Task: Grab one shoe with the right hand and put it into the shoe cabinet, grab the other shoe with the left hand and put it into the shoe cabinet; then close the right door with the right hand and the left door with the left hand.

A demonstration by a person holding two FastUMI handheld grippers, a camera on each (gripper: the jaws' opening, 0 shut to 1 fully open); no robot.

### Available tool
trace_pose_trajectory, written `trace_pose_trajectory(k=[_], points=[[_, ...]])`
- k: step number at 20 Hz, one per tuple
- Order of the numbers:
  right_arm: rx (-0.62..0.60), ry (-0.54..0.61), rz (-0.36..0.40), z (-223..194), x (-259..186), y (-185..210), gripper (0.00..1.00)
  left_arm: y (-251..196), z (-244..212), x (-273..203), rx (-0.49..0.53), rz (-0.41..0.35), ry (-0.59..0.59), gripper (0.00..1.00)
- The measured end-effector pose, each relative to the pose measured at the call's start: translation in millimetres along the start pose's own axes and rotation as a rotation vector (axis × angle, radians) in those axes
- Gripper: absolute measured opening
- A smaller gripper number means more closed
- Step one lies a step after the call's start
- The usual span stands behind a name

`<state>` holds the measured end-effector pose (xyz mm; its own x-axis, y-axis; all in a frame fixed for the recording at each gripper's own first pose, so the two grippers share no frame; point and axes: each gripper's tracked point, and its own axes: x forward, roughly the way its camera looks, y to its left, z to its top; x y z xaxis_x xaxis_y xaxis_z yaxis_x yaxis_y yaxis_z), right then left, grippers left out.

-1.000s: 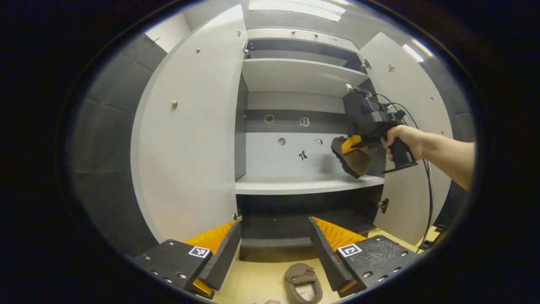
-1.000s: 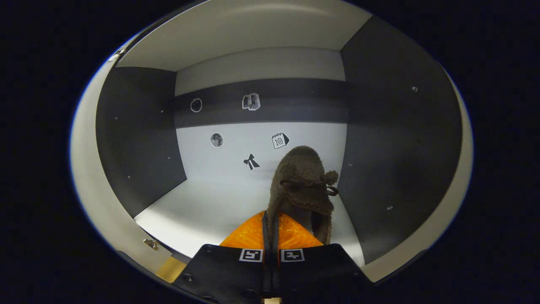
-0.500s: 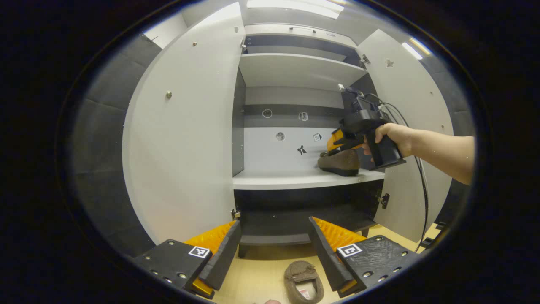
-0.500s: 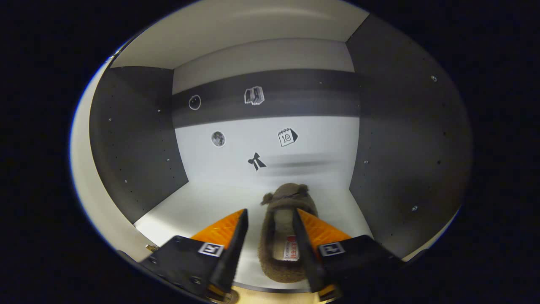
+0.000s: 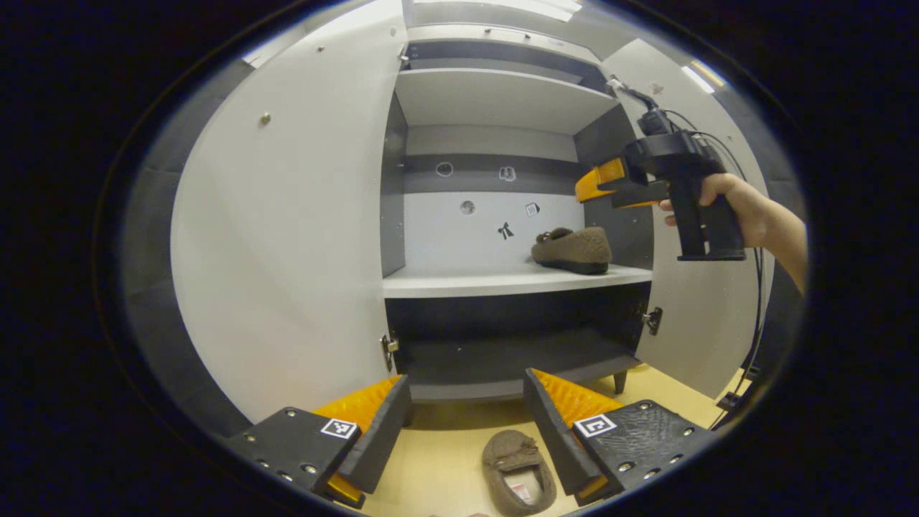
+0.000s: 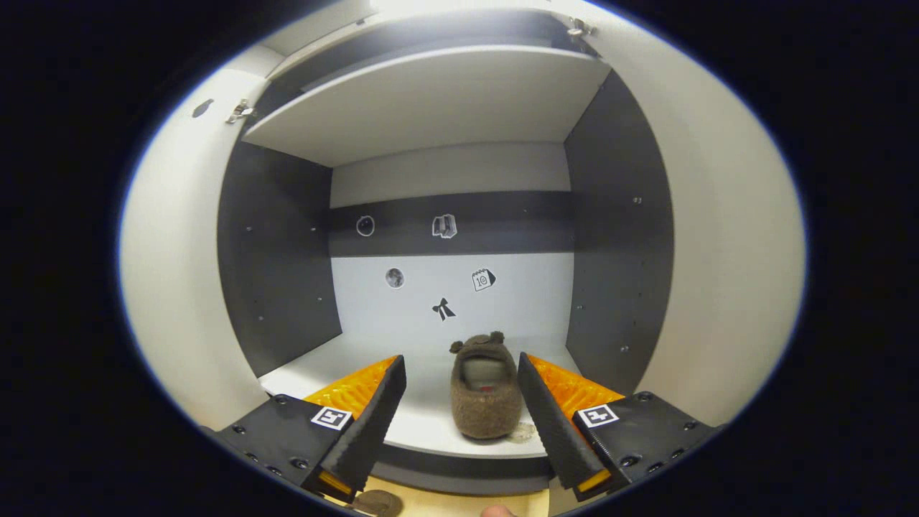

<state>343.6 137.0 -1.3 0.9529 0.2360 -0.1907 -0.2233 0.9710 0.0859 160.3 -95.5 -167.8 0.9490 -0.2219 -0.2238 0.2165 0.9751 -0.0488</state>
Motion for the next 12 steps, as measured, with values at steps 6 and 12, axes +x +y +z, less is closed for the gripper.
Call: trace_pose_trajectory(k=[6, 12], points=[[-0.022, -0.043, 0.004, -17.7, -51.4, 1.4, 0.98, -14.4, -58.2, 15.5, -0.024, -0.077, 0.152, 0.93], [-0.019, 0.005, 0.027, -41.7, -73.7, 10.2, 1.00, -25.8, -125.9, 24.8, -0.010, -0.120, 0.308, 0.93]])
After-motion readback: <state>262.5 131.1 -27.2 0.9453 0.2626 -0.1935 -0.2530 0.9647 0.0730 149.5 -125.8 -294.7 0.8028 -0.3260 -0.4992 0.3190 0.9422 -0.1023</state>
